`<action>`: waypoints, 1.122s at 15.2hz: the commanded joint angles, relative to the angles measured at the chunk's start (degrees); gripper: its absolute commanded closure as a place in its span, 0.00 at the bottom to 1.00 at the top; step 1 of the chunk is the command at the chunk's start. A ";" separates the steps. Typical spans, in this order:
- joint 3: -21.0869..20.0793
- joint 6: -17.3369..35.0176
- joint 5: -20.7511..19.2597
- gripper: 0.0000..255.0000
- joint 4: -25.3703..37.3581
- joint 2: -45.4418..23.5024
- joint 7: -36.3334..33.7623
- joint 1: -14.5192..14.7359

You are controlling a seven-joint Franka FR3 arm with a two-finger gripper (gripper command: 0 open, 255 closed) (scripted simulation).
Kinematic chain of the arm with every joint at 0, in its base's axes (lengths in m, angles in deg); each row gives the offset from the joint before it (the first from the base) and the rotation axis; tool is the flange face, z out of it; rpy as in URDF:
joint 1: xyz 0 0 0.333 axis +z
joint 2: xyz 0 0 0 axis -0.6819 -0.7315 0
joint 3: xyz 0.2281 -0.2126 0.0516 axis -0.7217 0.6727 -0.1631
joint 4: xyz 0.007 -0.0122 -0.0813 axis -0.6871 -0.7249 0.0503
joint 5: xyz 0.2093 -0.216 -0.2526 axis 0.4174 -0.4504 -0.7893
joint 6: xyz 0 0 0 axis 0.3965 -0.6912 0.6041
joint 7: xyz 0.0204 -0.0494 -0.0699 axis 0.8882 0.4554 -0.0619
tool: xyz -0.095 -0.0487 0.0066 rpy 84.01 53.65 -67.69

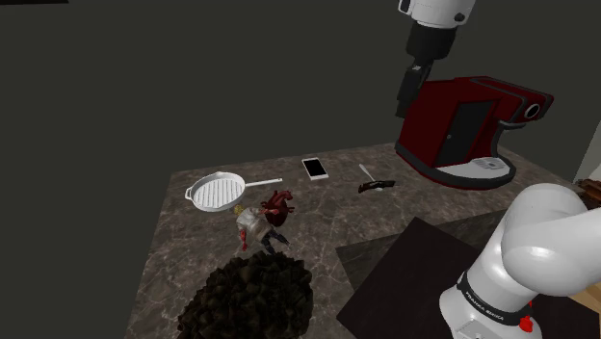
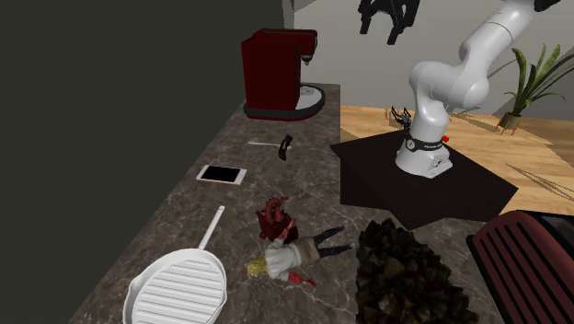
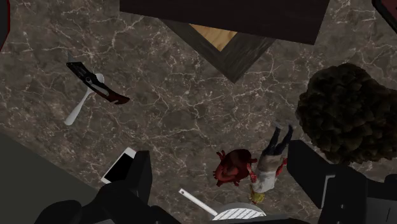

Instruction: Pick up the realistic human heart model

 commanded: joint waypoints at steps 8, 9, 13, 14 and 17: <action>-1.30 10.69 1.99 0.00 -3.13 -10.19 -4.15 -0.25; -1.48 12.18 2.24 0.00 -3.30 -11.88 -4.70 -0.28; -2.18 17.92 3.14 0.00 -3.24 -19.10 -6.82 -0.39; -2.34 19.29 3.34 0.00 -3.05 -21.02 -7.33 -0.41; -2.80 23.20 3.89 0.00 -2.04 -26.97 -8.81 -0.46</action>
